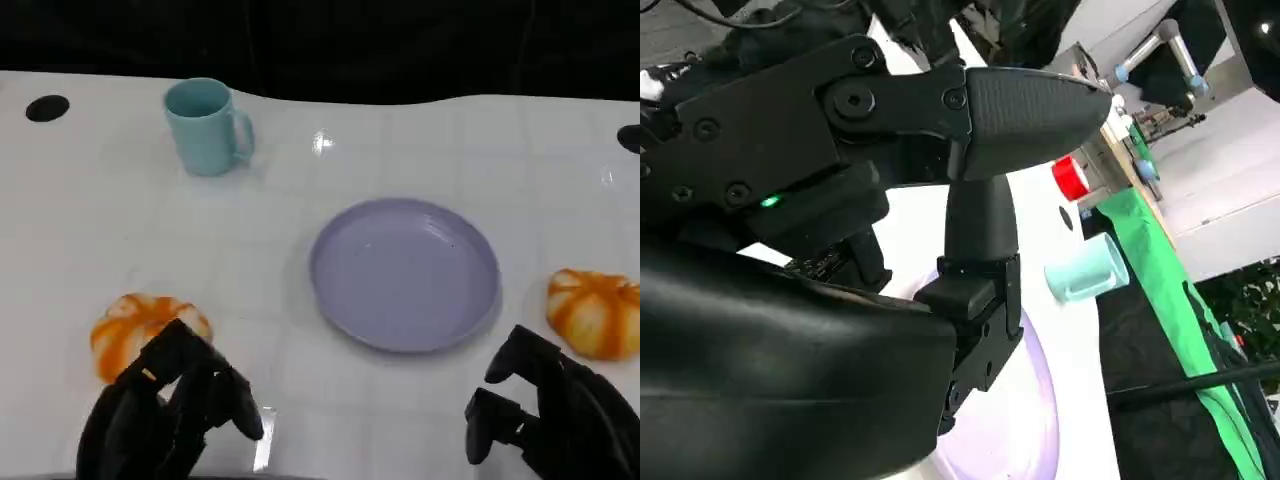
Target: Grasp the bread from the table and place it into the plate.
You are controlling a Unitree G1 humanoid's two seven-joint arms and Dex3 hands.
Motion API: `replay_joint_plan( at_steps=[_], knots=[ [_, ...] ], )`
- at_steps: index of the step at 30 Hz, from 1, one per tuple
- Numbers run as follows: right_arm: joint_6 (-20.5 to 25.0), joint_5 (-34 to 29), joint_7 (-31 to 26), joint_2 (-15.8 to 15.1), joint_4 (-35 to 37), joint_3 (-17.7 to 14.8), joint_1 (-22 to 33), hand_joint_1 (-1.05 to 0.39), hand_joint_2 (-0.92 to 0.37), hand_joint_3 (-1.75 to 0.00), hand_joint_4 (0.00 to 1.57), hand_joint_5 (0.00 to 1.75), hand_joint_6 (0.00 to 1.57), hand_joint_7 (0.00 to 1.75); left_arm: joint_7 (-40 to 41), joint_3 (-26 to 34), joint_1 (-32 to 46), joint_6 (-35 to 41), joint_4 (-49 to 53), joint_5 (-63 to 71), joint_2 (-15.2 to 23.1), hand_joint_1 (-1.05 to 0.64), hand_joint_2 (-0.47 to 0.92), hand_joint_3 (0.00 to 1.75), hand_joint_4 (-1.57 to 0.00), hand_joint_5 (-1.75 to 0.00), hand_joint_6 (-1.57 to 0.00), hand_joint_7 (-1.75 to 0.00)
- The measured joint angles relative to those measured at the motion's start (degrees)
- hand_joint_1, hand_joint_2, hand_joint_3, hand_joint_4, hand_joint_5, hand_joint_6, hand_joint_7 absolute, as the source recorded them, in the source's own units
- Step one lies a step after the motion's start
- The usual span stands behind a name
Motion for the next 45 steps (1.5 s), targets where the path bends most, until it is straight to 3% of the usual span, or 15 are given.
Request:
replay_joint_plan(
  at_steps=[2,4,7,10,12,14,19,24,30,41,45],
  knots=[
    [0.01,-0.04,-0.32,0.01,-0.01,0.05,0.0,-0.58,-0.9,-0.49,0.78,1.75,0.5,1.72,2.07,-0.47,0.89,-2.77,-2.67,4.45,0.6,-0.56,0.92,0.17,-0.5,-1.07,-0.59,-0.34],
    [0.03,-0.09,-0.88,0.06,-0.09,0.1,0.0,-0.58,-0.89,-0.49,0.78,1.75,0.5,1.72,3.98,-1.1,1.29,-5.39,-4.91,8.75,1.17,-0.56,0.92,0.15,-0.48,-1.0,-0.59,-0.24],
    [0.06,-0.09,-1.37,0.22,-0.37,0.21,0.0,-0.59,-0.89,-0.48,0.77,1.75,0.49,1.72,7.02,-2.01,2.17,-8.07,-7.59,14.99,2.41,-0.52,0.92,0.07,-0.33,-0.88,-0.54,-0.11],
    [0.12,-0.09,-1.42,0.23,-0.54,0.32,0.0,-0.59,-0.89,-0.48,0.77,1.75,0.49,1.72,10.86,-2.63,3.24,-10.44,-10.98,22.43,4.18,-0.51,0.92,0.05,-0.31,-0.85,-0.54,-0.08],
    [0.29,-0.06,-1.46,0.25,-0.6,0.37,0.01,-0.58,-0.89,-0.48,0.77,1.75,0.48,1.72,12.6,-3.05,3.52,-10.83,-12.31,25.91,4.96,-0.53,0.92,0.07,-0.28,-0.6,-0.48,-0.02],
    [0.8,0.03,-1.7,0.36,-0.78,0.38,0.02,-0.58,-0.89,-0.48,0.77,1.75,0.48,1.72,14.29,-3.53,3.95,-10.57,-15.02,32.96,7.7,-0.51,0.92,0.05,-0.27,-0.5,-0.45,-0.01],
    [0.93,0.09,-1.55,0.51,-0.82,0.38,0.04,-0.58,-0.89,-0.47,0.78,1.75,0.48,1.72,18.91,-3.89,4.71,-10.04,-21.26,49.61,13.14,-0.55,0.92,0.02,-0.22,-0.38,-0.37,0.0],
    [0.93,0.09,-1.5,0.54,-0.82,0.34,0.03,-0.58,-0.89,-0.47,0.78,1.75,0.49,1.72,25.13,-5.65,5.73,-7.58,-25.35,71.27,15.06,-0.52,0.92,0.0,-0.16,-0.15,-0.26,0.0],
    [0.94,0.1,-1.44,0.52,-0.77,0.27,-0.17,-0.58,-0.89,-0.47,0.77,1.75,0.48,1.72,24.47,-8.55,5.49,-1.59,-28.81,85.42,16.0,-0.51,0.92,0.0,-0.1,-0.09,-0.21,0.0],
    [0.94,0.11,-1.36,0.52,-0.74,0.22,-0.23,-0.57,-0.9,-0.47,0.76,1.75,0.47,1.73,23.68,-10.13,5.2,1.47,-29.67,87.13,16.89,-0.5,0.89,0.0,-0.09,-0.06,-0.19,0.0],
    [0.74,0.22,-1.01,0.47,-0.41,0.08,-0.71,-0.57,-0.91,-0.46,0.78,1.75,0.48,1.72,11.46,-12.07,-4.45,6.8,-24.84,95.59,20.87,-0.51,0.87,0.0,-0.07,-0.04,-0.18,-0.01]
  ],
)
